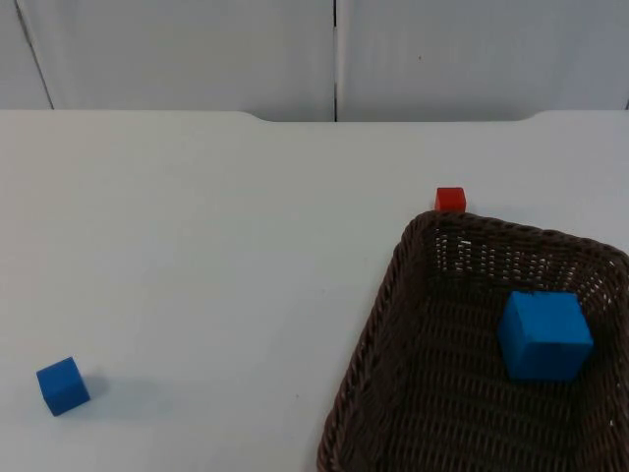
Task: Pick up the basket with the left hand and place the largest block into the basket with the right hand.
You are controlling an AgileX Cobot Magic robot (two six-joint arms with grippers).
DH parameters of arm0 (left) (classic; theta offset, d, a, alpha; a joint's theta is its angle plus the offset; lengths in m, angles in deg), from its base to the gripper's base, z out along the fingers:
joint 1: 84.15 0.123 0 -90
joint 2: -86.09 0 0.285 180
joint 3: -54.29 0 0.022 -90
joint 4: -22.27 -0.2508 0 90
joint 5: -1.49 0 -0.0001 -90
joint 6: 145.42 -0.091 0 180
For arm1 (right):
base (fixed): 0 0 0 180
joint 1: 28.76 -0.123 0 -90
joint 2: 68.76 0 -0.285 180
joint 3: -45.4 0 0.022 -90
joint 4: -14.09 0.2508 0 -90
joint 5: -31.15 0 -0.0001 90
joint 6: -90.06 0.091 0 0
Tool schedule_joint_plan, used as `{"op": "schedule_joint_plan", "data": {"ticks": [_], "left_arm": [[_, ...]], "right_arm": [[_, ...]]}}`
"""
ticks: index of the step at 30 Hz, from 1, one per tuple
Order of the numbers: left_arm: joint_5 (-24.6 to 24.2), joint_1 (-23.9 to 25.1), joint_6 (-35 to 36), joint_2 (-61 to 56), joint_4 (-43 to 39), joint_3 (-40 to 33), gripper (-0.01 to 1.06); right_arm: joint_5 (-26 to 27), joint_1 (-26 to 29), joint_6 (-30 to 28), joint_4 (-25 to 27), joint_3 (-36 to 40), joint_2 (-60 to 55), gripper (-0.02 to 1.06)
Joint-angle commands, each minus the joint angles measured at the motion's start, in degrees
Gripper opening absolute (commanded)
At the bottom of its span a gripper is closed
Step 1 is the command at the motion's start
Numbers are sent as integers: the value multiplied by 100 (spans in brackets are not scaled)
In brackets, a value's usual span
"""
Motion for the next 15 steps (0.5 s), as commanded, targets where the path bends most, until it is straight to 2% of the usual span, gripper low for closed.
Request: {"op": "schedule_joint_plan", "data": {"ticks": [1, 15], "left_arm": [[24, -23, 49, -22, -50, -26, 105], [24, -23, 49, -22, -50, -26, 105]], "right_arm": [[-1, 17, 62, -79, 34, 10, 105], [9, 17, 38, -79, 25, 10, 105]]}}
